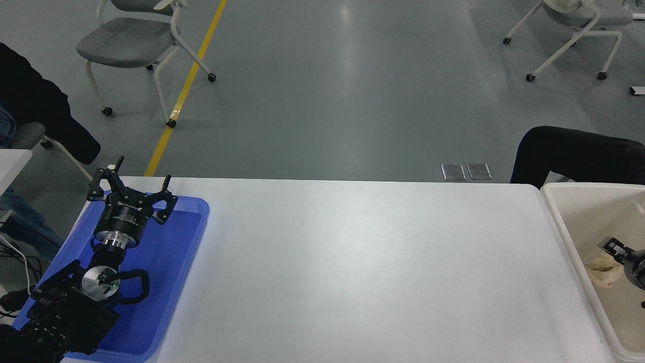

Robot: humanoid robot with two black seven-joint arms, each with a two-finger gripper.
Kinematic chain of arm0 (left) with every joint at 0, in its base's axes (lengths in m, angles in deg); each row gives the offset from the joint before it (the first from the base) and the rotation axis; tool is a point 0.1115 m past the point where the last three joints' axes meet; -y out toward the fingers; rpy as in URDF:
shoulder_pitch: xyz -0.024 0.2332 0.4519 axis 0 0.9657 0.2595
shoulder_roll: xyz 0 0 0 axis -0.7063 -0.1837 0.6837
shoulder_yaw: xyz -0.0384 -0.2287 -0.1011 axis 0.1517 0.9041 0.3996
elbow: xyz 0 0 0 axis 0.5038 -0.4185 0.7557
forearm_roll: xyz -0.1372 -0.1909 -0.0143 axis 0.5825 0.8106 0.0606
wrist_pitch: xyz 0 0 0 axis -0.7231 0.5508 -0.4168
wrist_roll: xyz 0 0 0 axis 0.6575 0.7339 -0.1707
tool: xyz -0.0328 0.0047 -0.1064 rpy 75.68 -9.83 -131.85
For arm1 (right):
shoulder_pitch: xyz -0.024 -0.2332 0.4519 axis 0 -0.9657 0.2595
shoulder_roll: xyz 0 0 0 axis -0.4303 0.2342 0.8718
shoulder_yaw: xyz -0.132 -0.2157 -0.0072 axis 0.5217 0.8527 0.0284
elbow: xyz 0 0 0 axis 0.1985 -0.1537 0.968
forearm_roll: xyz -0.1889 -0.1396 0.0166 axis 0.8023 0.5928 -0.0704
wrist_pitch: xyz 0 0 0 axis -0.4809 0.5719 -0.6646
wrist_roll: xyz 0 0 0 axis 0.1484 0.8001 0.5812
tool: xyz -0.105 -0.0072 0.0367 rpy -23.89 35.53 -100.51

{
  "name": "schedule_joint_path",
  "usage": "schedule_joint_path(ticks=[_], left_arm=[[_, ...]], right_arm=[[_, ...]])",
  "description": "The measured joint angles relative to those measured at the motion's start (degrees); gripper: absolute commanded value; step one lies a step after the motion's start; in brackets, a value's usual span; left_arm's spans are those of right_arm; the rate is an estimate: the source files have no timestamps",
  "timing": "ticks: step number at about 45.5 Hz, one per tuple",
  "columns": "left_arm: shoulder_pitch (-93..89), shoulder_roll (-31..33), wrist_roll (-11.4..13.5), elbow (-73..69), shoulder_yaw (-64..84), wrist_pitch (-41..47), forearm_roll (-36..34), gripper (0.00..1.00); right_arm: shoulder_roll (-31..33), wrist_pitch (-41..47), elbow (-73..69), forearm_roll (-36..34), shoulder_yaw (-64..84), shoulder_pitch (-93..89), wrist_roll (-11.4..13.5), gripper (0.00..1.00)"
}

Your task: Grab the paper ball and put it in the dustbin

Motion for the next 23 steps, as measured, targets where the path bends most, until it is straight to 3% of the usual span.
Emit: schedule_joint_path(ticks=[10, 23], left_arm=[[0.0, 0.0, 0.0, 0.0, 0.0, 0.0, 0.0, 1.00], [0.0, -0.1, -0.1, 0.0, 0.0, 0.0, 0.0, 1.00]], right_arm=[[1.9, 0.1, -2.2, -0.1, -7.0, 3.1, -0.1, 1.00], [10.4, 0.2, -18.2, -1.3, -31.0, 3.4, 0.1, 1.00]])
